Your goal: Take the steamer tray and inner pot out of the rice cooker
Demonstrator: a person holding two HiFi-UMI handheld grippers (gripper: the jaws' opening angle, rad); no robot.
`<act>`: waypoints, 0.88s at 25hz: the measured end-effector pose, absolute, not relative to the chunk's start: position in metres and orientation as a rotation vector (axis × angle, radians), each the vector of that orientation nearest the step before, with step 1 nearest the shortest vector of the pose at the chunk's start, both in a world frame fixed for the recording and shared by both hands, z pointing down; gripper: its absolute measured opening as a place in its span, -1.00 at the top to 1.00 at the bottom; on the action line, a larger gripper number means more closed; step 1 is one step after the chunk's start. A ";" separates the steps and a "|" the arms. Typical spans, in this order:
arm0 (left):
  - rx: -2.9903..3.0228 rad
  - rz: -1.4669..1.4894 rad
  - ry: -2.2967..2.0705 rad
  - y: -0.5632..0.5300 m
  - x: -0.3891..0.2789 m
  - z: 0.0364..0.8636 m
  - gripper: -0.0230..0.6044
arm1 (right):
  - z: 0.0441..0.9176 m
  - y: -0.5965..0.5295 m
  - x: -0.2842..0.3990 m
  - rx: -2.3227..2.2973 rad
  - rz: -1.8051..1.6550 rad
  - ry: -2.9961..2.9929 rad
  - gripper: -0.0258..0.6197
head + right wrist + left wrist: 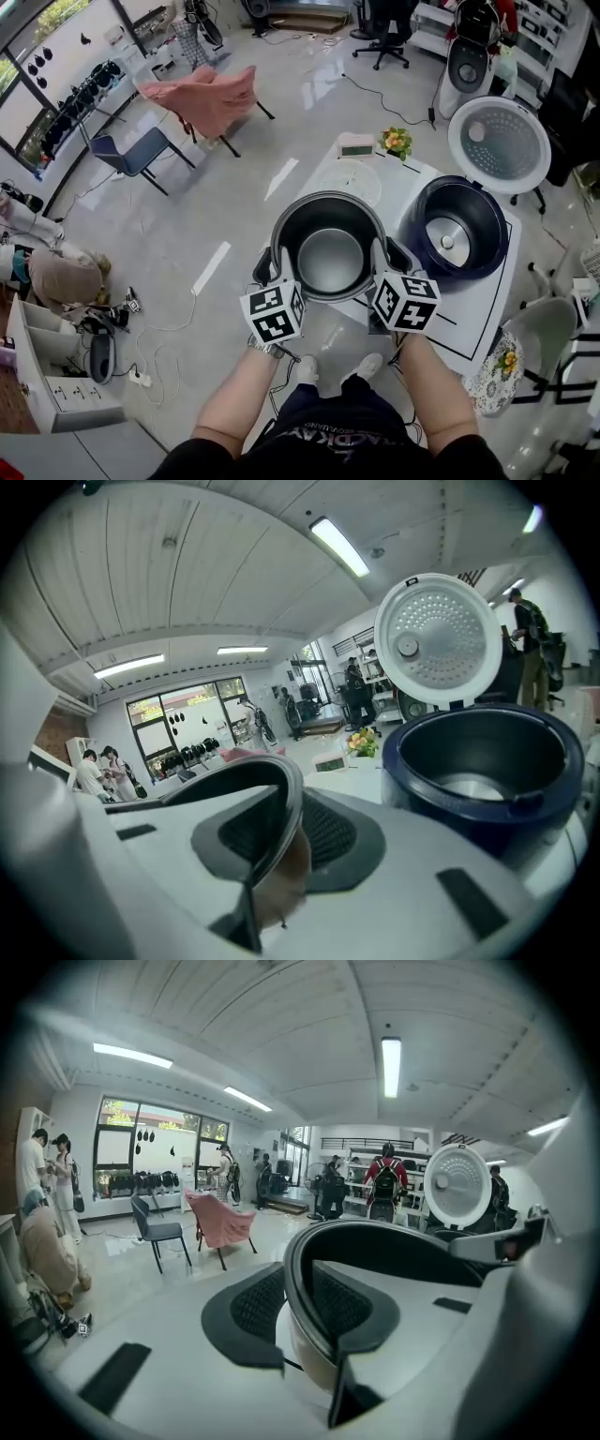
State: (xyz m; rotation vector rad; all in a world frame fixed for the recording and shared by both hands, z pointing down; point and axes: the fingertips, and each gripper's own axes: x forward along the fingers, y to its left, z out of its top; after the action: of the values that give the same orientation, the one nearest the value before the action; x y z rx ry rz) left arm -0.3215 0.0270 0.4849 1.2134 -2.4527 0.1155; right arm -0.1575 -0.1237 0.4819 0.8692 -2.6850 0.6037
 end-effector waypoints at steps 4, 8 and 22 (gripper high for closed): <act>1.251 0.139 -2.390 0.022 -0.317 0.503 0.62 | 0.501 -0.122 -0.146 0.931 0.629 -2.624 0.67; 1.286 0.165 -2.334 0.014 -0.313 0.525 0.63 | 0.521 -0.124 -0.137 0.983 0.652 -2.573 0.67; 1.351 0.217 -2.225 -0.020 -0.312 0.570 0.63 | 0.571 -0.147 -0.126 1.078 0.718 -2.463 0.69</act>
State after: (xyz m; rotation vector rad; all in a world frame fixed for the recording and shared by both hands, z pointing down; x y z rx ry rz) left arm -0.3121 -0.0200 0.5701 1.3514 -2.2254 0.2171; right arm -0.1265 -0.1467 0.5707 1.0777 -2.4627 0.7177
